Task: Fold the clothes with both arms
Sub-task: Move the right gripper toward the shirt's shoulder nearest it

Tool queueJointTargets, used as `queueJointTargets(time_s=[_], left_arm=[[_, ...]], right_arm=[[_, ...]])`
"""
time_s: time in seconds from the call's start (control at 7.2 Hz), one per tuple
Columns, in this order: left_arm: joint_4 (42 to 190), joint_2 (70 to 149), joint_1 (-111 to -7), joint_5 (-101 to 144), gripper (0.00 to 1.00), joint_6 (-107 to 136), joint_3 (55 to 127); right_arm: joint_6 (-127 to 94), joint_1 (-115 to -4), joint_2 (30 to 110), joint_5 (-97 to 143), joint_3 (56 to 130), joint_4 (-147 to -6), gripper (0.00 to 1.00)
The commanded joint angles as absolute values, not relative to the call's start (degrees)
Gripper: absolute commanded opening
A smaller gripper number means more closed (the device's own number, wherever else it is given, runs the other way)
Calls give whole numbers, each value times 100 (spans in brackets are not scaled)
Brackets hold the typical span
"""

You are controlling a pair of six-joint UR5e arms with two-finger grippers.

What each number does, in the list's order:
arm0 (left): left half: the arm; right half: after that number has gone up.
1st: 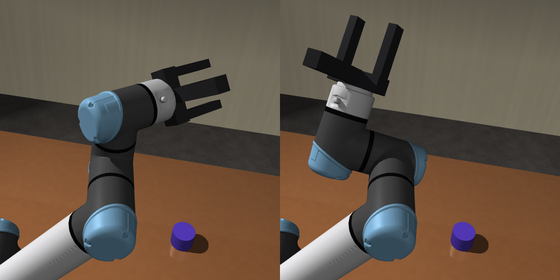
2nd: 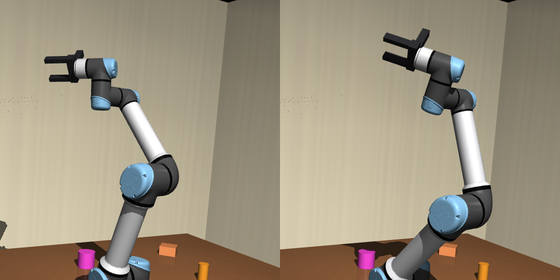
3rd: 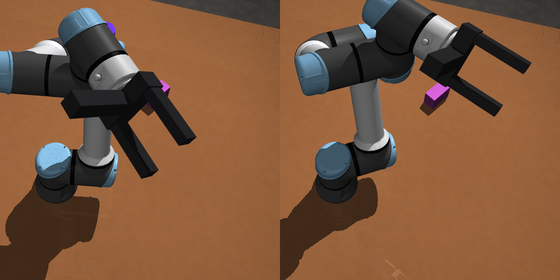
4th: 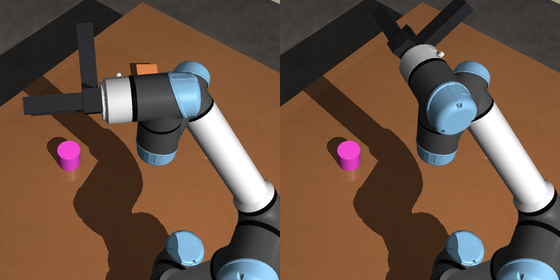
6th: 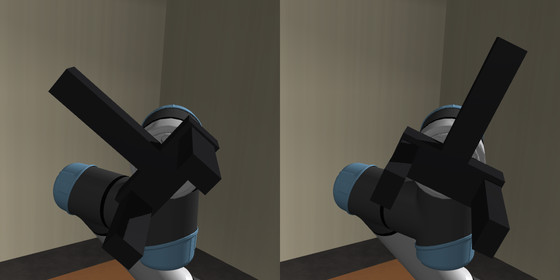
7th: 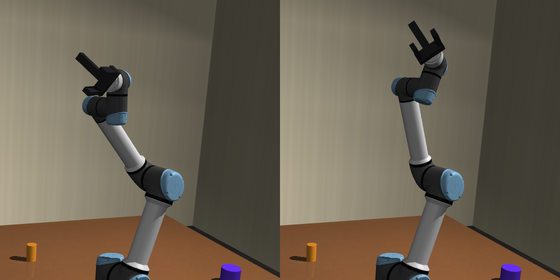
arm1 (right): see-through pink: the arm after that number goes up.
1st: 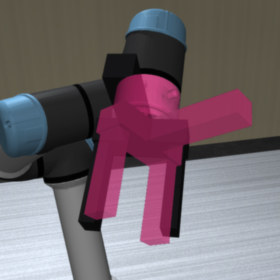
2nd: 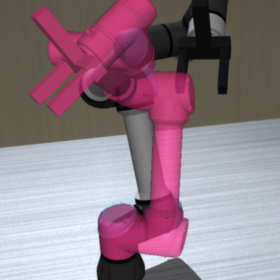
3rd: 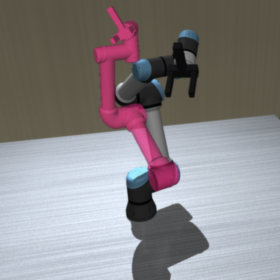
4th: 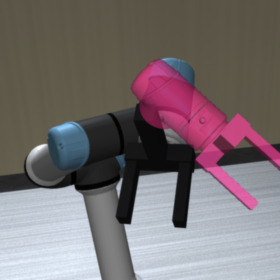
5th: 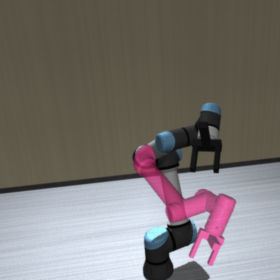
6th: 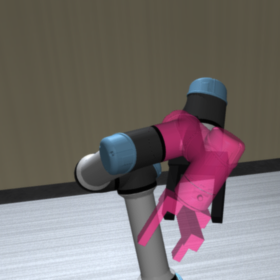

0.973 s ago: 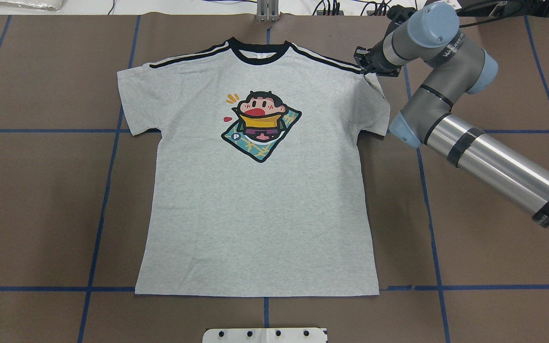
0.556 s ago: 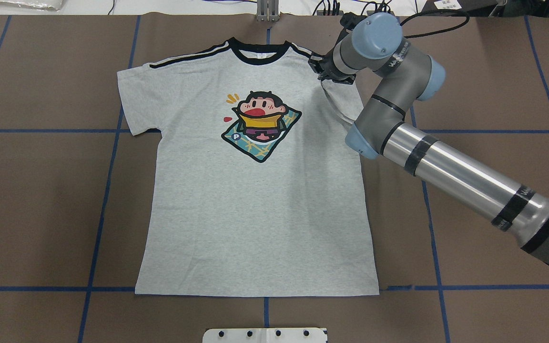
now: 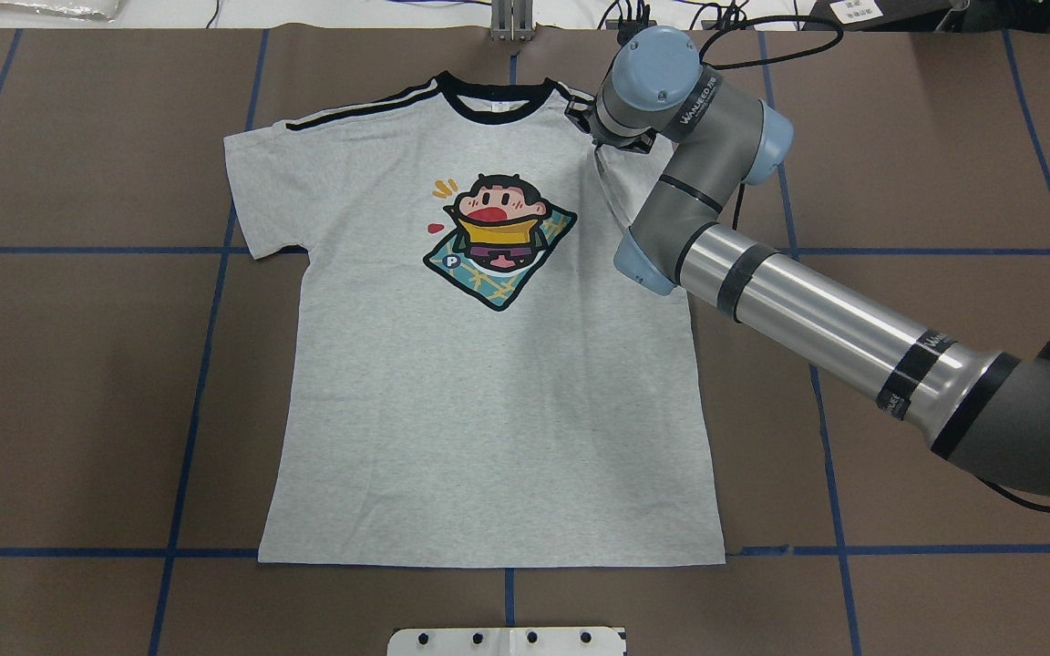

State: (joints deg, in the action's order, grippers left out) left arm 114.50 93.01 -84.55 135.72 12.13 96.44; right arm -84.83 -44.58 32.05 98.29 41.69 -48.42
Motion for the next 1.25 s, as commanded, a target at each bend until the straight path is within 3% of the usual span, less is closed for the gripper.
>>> queueJointTargets(time_s=[0.0,0.28,0.42,0.56,0.69,1.11], left_arm=[[11452,9308,-8455,13605,100,1213,9650],[11443,9299,-8446,13693,100,1204,9668],[11461,9299,-8446,13693,100,1204,9668],[11557,9299,-8429,13693,100,1213,9651],[11558,9325,-8255,13693,100,1335,9607],[11549,10463,-7464,13658,99,2571,8986]], right_arm=[[-8551,-4474,3155,9572,3947,-4843,0],[-8639,-4474,3024,9422,3850,-4843,0],[-8674,-4474,2945,9431,3850,-4843,11],[-8675,-4474,2944,9431,3858,-4851,99],[-8666,-4491,2910,9465,3945,-4860,100],[-8657,-4692,3014,9866,5480,-6160,100]])
